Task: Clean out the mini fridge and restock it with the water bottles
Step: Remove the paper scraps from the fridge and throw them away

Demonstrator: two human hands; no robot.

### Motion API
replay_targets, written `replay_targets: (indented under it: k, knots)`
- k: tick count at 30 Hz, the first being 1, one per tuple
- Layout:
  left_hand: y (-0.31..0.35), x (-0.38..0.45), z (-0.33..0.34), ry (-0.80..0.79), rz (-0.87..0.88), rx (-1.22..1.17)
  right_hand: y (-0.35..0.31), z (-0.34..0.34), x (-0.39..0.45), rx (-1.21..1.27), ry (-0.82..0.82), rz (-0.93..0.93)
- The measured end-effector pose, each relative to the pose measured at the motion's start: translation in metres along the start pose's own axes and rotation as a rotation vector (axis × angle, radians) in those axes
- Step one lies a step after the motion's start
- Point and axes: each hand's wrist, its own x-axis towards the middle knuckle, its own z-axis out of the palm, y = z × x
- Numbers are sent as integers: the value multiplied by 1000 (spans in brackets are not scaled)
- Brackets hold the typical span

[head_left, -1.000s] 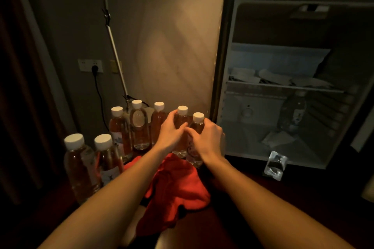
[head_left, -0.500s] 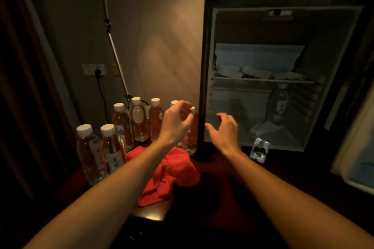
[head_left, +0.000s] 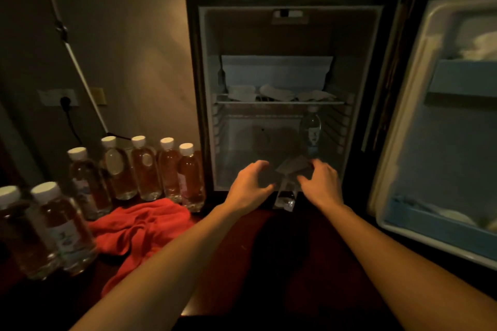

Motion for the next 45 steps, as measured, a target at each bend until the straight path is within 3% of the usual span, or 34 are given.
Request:
replay_targets:
  k: [4,7,13,18,24,28,33,41,45]
  knots:
    - [-6,10,29,-83,-56,53,24,17,13,-36,-220,-20]
    - [-8,18,43,-101,-91,65,32,35,17,-26,-271,-49]
    - [-13,34,50,-146,-161,48,31,52,28,49,-223,-73]
    - [-13,51,50,-43,-216,-14,33,40,36,137,-166,-28]
    - [-19,92,65,-316,-105,120,45,18,31,218,-120,-42]
    - [-16,106,84,-417,-139,188,56,6,36,286,-28,-15]
    - [-34,115,104,-341,-139,200,63,2,37,341,-33,35]
    - [-2,79,74,-195,-149,67,58,-12,24,345,-37,11]
    - [15,50,55,-146,-50,50,55,-23,-2,313,-2,-40]
